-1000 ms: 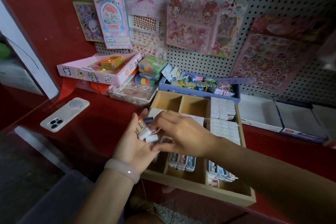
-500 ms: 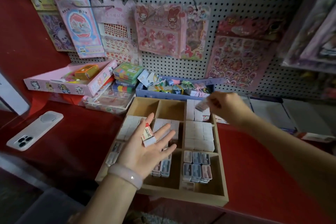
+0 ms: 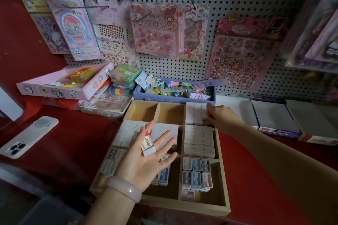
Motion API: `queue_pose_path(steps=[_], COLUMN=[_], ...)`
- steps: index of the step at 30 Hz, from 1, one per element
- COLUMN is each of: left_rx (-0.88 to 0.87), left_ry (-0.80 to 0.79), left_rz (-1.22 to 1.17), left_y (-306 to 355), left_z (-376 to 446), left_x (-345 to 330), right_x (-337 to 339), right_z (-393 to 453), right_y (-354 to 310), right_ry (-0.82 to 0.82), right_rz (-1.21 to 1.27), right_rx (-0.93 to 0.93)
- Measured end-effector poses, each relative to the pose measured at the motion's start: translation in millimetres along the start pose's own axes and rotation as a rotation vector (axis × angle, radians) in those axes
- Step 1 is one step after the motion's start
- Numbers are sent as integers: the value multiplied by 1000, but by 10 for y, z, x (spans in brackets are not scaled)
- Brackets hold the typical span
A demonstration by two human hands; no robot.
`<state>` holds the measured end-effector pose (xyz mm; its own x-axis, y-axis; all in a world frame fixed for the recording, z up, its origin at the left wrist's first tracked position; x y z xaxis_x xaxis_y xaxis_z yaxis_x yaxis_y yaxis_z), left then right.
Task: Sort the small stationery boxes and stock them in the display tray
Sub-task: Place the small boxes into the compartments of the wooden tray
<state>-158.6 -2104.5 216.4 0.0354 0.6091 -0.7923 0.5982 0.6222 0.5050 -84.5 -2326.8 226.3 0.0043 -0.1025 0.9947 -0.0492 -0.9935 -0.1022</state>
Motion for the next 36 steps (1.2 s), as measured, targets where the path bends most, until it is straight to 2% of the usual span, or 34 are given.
queue_pose_path(steps=[4, 9, 12, 15, 19, 22, 25, 27, 30, 32, 34, 36], left_rx=[4, 5, -6, -8, -14, -42, -47, -27, -17, -23, -40, -75], left_ry=[11, 61, 97, 115, 128, 107, 114, 124, 154, 183, 203, 225], left_rz=[9, 3, -10, -3, 16, 38, 49, 54, 73, 74, 47, 31], left_y=[-65, -73, -41, -40, -50, -33, -25, -43, -9, 85, 221, 371], left_z=[-11, -56, -81, -119, -184, -256, -347, -392, -453, -489, -544, -617], left_x=[-36, 18, 33, -13, -59, -91, -95, -83, -18, 82, 205, 369], right_x=[1, 48, 288, 642, 890, 841, 768, 733, 798, 939, 1034, 909], right_z=[-26, -95, -166, -369, -861, -1101, -1253, -1313, -1275, -1146, -920, -731], right_y=[-24, -11, -119, -551, -1320, -1624, -1832, -1941, -1999, -1903, -1601, -1289], right_ry=[23, -42, 50, 223, 226, 216, 353, 423, 432, 440, 405, 283], right_rz=[-34, 44, 18, 220, 433, 377, 181, 134, 193, 305, 472, 488], right_rx=[-13, -61, -25, 211, 603, 737, 844, 887, 869, 772, 528, 276])
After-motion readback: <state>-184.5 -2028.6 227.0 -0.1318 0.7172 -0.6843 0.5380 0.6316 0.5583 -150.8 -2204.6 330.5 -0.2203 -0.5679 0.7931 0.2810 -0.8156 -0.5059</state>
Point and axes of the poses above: each hand's wrist, its own z-axis towards the middle knuckle, its own x-axis out of the back of the hand, y = z × x, the point moved 9 cm from there along z, towards the middle knuckle, and after that the axes turned 2 degrees about -x, right-handed, at the moved point
